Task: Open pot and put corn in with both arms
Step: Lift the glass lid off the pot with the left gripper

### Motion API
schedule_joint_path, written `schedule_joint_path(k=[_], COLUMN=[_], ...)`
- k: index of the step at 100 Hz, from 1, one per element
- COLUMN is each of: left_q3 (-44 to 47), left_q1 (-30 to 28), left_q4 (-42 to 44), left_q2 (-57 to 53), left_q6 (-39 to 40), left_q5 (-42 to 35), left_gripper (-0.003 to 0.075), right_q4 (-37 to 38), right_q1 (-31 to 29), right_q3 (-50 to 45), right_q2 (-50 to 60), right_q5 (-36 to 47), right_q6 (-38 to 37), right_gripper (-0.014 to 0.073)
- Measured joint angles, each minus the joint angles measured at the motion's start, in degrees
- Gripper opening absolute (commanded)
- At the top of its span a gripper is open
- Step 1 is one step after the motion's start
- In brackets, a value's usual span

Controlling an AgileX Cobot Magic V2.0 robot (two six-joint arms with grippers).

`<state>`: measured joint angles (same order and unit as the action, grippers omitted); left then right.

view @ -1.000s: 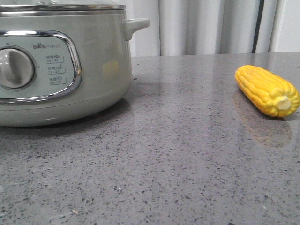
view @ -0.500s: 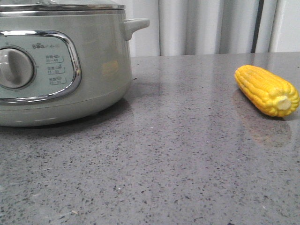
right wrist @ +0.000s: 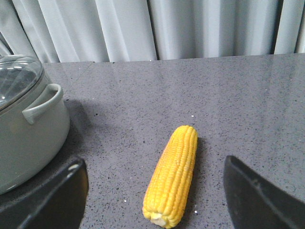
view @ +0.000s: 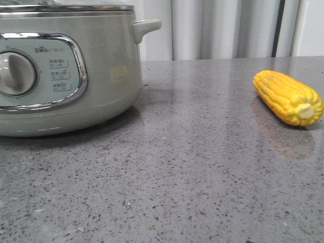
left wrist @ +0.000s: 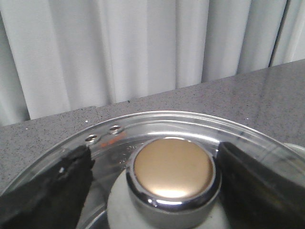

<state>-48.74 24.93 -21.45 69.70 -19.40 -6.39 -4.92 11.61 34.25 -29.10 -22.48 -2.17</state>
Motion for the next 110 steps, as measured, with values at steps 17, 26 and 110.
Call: schedule_joint_path(k=[17, 26, 110], left_q3=[0.0, 0.0, -5.7], left_q1=[1.5, 1.9, 1.9], left_q4=[-0.1, -0.1, -0.8], left_q2=[0.1, 0.6, 0.9], left_q6=[0.0, 0.0, 0.2], left_q5=[0.1, 0.1, 2.9], left_gripper=[0.0490, 0.0490, 0.0146], right_q4=[0.0, 0.0, 0.1], right_q1=[0.0, 0.0, 0.0], right_q3=[0.0, 0.0, 0.0], right_q2=[0.0, 0.0, 0.0], right_q5=[-0.1, -0.1, -1.9], right_q6=[0.0, 0.0, 0.0], right_gripper=[0.0513, 0.0513, 0.0513])
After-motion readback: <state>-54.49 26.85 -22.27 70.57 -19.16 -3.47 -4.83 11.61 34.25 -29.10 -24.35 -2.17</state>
